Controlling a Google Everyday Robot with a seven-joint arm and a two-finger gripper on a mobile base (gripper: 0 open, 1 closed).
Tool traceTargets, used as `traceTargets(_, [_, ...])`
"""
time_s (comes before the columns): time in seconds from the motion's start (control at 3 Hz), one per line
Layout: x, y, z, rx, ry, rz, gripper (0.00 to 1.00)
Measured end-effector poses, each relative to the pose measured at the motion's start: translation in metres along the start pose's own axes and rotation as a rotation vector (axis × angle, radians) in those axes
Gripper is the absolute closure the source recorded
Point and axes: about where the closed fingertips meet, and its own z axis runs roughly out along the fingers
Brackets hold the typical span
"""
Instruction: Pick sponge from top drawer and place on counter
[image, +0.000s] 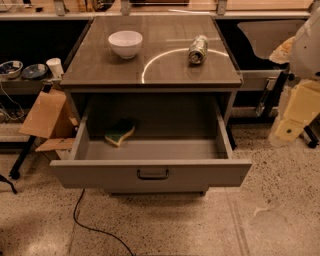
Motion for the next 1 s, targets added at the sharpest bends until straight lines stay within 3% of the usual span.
traceTargets(0.33, [-0.060, 0.000, 0.037, -0.056, -0.119, 0.082, 0.00])
traceTargets(0.67, [-0.123, -0.003, 0.073, -0.093, -0.222, 0.201, 0.00])
traceTargets(1.0, [-0.192, 0.006, 0.123, -0.177, -0.333, 0.346, 0.00])
